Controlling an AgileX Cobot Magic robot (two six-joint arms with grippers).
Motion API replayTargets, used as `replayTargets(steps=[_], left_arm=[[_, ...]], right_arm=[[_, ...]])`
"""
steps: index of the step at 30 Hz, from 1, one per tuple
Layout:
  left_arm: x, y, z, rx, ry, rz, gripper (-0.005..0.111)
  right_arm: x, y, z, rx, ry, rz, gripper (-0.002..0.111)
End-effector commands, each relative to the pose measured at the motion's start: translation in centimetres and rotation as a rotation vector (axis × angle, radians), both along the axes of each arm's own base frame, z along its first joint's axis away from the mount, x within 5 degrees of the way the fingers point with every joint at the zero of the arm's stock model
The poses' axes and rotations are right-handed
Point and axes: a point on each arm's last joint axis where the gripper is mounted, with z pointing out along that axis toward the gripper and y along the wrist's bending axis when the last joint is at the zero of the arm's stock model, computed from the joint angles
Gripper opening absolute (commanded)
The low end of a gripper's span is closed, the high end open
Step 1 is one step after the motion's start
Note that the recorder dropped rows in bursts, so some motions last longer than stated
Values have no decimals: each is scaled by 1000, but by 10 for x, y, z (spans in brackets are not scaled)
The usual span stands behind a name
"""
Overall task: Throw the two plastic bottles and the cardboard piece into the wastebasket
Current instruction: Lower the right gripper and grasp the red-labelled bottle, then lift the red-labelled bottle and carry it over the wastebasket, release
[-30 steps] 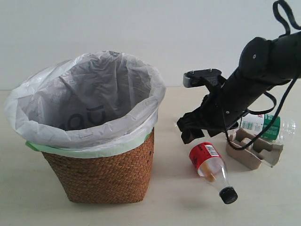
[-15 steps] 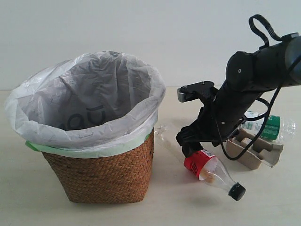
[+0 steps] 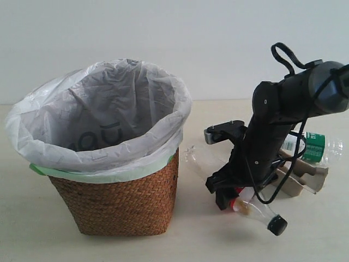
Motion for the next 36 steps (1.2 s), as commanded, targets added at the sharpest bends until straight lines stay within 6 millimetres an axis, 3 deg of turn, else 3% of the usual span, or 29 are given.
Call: replayTargets(steps=[1,4,5,10,18,23,27,30,36], left_arm=[[0,0,-1,7,0,2,4],[0,0,-1,7,0,2,4],[0,0,-1,7,0,2,4],[0,0,-1,7,0,2,4],[0,0,-1,7,0,2,4],[0,0,-1,7,0,2,4],[0,0,-1,7,0,2,4],[0,0,-1,7,0,2,4],[0,0,-1,7,0,2,4]], right_arm=[[0,1,-7,-6,23,12,40],[0,1,-10,-10,30,15,6],[0,1,-10,-6,25,10,0],[0,3,11,36,-17,-12,0],[-9,-10,114,176,-318,-74,0],[-24,-39,189,281,-588,-174,0],[-41,-54,222,337,-806,-213,0],[-58,-63,229,392,-947,-256,0],[-78,-79,185,403,-1095,-317,0]])
